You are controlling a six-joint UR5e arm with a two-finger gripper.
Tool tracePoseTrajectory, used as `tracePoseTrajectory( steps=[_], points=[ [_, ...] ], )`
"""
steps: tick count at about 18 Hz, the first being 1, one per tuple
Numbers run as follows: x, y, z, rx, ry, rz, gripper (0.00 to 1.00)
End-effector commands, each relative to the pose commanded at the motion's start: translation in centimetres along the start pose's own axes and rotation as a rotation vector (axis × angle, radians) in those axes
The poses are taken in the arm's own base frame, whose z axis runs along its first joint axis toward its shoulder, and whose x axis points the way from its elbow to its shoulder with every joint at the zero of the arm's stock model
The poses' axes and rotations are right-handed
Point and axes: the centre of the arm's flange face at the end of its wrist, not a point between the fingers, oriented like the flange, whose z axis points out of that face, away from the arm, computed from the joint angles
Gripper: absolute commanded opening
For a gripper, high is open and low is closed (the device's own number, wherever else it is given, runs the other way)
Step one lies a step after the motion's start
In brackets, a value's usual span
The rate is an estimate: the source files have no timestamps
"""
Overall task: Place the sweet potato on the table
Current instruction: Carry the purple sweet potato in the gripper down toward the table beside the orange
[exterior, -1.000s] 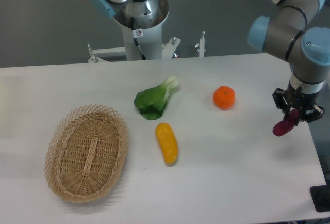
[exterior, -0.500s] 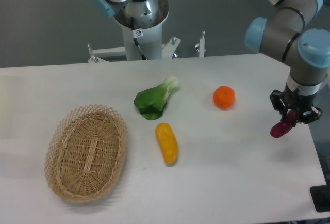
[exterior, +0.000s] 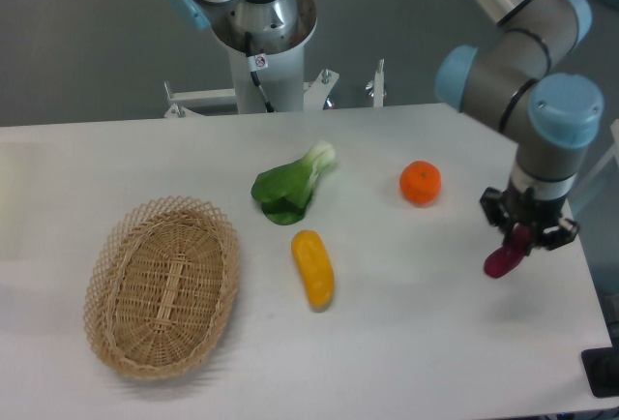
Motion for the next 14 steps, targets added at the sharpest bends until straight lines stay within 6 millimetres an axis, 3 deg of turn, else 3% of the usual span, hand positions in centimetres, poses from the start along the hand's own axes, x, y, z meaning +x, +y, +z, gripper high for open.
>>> tracePoseTrajectory(
  steps=[9,13,14],
  points=[
    [5.9,-9.8,3.6,0.03,0.005,-0.076,0.18],
    [8.6,-11.7,4.5,0.022,0.031,-0.047,0.19],
    [9.5,-11.2,4.9,0.015,0.042,-0.038,0.19]
  ],
)
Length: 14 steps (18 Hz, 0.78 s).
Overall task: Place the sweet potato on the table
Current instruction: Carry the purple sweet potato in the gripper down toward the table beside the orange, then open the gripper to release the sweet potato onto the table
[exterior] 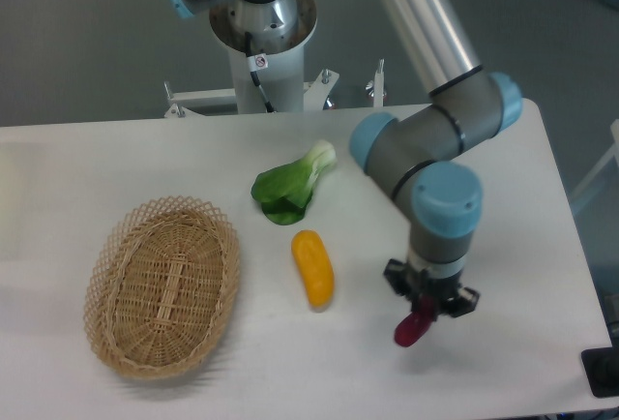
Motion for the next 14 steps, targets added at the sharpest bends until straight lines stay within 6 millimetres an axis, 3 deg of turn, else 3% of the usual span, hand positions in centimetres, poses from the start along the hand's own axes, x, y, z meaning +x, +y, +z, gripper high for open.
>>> tracePoseTrajectory(
  steps=[2,6,11,14],
  points=[
    [1.8,1.3,-0.3,-0.012,0.019,0.043,0.19],
    [3.0,6.6,-0.4,-0.032,0.055,0.189,0.23],
    [2.8,9.3,0.2,-0.031,0.049,0.246,0.28],
    [2.7,11.0,0.2,-0.032,0.059,0.297,0.41]
  ],
)
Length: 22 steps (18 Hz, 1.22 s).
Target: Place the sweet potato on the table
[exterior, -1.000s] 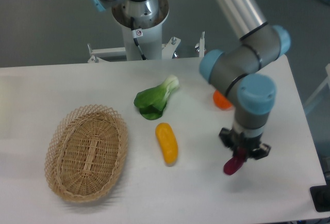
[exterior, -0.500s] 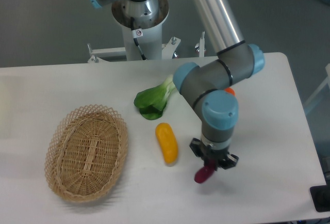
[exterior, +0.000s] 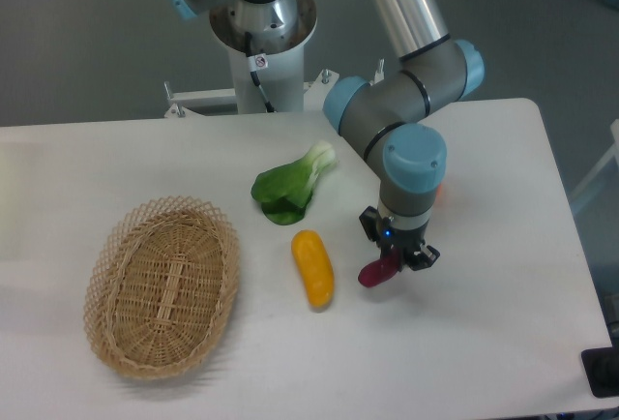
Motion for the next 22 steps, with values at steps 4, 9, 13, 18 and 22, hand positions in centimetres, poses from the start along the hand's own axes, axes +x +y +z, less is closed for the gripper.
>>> tracePoseTrajectory(
  steps=[4,9,13,18,22],
  points=[
    [-0.2,1.9,-0.5,0.001,-0.006,0.04,0.91],
    [-1.6,3.1,-1.7,0.007,-0.064,0.007,1.0],
    [-4.6,4.6,-3.9,0.004,-0.125,-0.017,1.0],
    [-8.3,7.0,-5.7,-0.004,-0.174,-0.046,1.0],
    [-10.9,9.4,-6.6,-0.011,-0.19,-0.08,1.0]
  ],
)
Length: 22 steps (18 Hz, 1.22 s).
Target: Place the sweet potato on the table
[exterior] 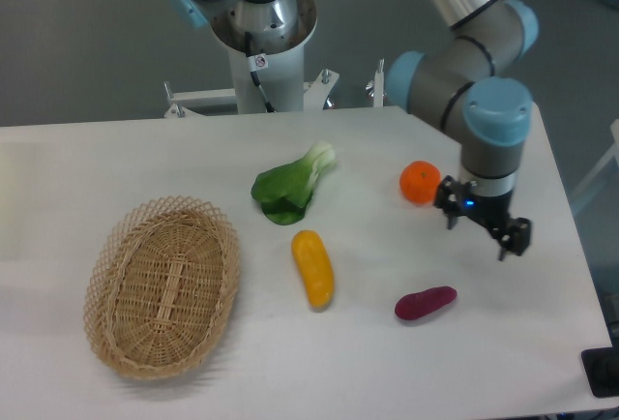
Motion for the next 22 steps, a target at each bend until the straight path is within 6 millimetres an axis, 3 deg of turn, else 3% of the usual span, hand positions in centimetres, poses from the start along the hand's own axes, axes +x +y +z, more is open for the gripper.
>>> tracePoseTrajectory(
  steps=[6,9,22],
  points=[
    [-4.8,2.3,-0.9,-0.017,0.077,-0.036,1.0],
    [-6.1,3.1,-0.9,-0.044,0.076,-0.031,1.0],
    [-6.1,3.5,0.3,-0.047,0.085,-0.031,1.0]
  ],
)
